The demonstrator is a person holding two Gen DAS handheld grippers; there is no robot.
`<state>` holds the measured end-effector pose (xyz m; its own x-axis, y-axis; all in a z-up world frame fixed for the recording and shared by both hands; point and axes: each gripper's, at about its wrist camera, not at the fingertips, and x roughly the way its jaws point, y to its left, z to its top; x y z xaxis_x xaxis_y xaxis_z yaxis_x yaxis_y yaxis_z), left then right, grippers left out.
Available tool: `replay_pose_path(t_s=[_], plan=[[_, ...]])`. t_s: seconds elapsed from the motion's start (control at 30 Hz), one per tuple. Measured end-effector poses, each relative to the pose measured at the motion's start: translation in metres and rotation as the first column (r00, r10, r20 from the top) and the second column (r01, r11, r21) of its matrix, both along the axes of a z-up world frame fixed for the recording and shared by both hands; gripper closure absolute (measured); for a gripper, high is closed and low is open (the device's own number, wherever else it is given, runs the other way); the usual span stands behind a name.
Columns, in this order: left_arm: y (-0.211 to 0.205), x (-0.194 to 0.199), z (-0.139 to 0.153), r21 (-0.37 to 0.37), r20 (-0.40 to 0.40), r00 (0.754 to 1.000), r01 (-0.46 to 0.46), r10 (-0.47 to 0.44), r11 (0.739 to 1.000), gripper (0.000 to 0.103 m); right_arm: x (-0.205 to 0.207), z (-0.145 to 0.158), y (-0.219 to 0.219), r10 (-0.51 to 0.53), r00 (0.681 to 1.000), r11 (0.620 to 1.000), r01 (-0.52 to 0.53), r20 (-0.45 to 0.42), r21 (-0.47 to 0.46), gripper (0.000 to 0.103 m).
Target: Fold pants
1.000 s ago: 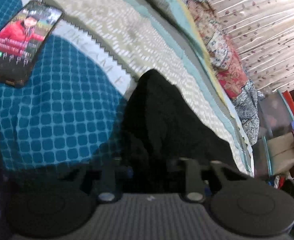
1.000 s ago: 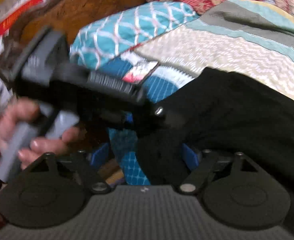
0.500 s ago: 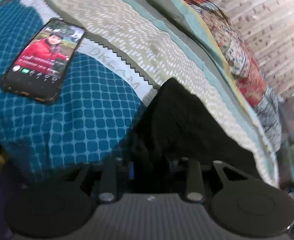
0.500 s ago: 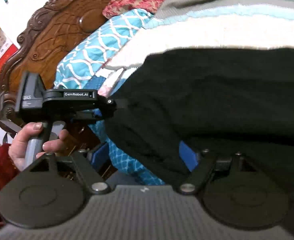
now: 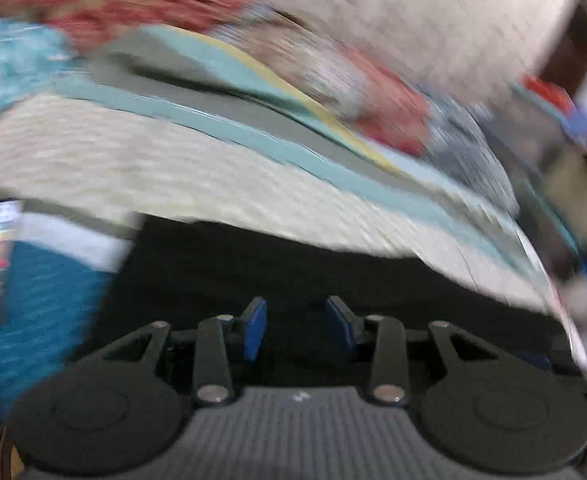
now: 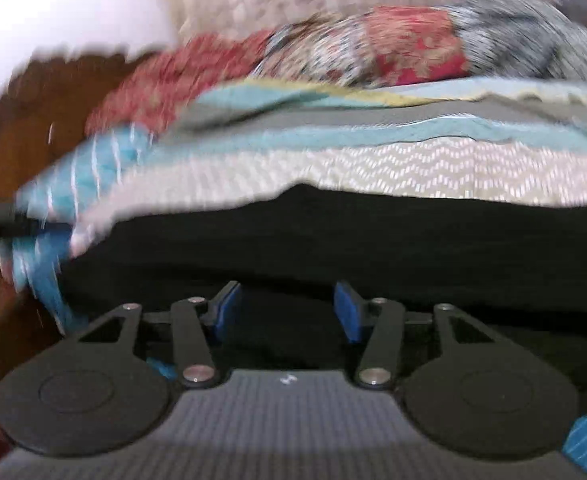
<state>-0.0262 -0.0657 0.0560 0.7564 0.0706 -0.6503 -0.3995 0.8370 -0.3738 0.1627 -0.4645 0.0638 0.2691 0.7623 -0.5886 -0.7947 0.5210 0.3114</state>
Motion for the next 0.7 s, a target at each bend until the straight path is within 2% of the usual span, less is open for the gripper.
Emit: replay_pose_path(t_s=[0.1, 0.23, 0.27, 0.3, 0.33, 0.4, 0.57, 0.63, 0.7], plan=[[-0.029, 0.044, -0.016, 0.001, -0.034, 0.994, 0.101, -0.101, 0.995, 0.069, -0.008, -0.009, 0.012, 0.136, 0.99, 0.99, -0.133, 0.047, -0.055, 0.049], [-0.04, 0.075, -0.036, -0.095, -0.113, 0.988, 0.099, -0.109, 0.991, 0.069, -0.012, -0.026, 0.044, 0.271, 0.957, 0.953, -0.251, 0.106, -0.168, 0.049], [-0.043, 0.076, -0.037, -0.103, -0.12, 0.987, 0.099, -0.111, 0.99, 0.069, -0.011, -0.032, 0.054, 0.298, 0.947, 0.94, -0.271, 0.117, -0.206, 0.053], [-0.045, 0.075, -0.038, -0.103, -0.124, 0.986, 0.101, -0.114, 0.99, 0.069, -0.012, -0.035, 0.062, 0.322, 0.939, 0.927, -0.287, 0.12, -0.241, 0.089], [-0.046, 0.073, -0.035, -0.097, -0.126, 0.986, 0.101, -0.112, 0.99, 0.069, -0.013, -0.036, 0.065, 0.345, 0.93, 0.914, -0.303, 0.128, -0.269, 0.098], [-0.045, 0.064, -0.026, -0.091, -0.111, 0.989, 0.091, -0.101, 0.992, 0.067, -0.011, -0.03, 0.06, 0.375, 0.92, 0.902, -0.333, 0.118, -0.274, 0.1], [-0.043, 0.062, -0.013, -0.118, -0.064, 0.995, 0.069, -0.077, 0.991, 0.065, -0.019, -0.001, 0.022, 0.412, 0.911, 0.902, -0.403, 0.023, -0.155, 0.1], [-0.045, 0.069, -0.014, -0.108, -0.074, 0.994, 0.068, -0.077, 0.992, 0.065, -0.026, -0.009, 0.009, 0.403, 0.914, 0.905, -0.406, -0.05, -0.13, 0.1], [-0.049, 0.077, -0.02, -0.111, -0.092, 0.993, 0.066, -0.076, 0.992, 0.065, -0.033, -0.027, 0.001, 0.386, 0.918, 0.906, -0.397, -0.094, -0.146, 0.101]])
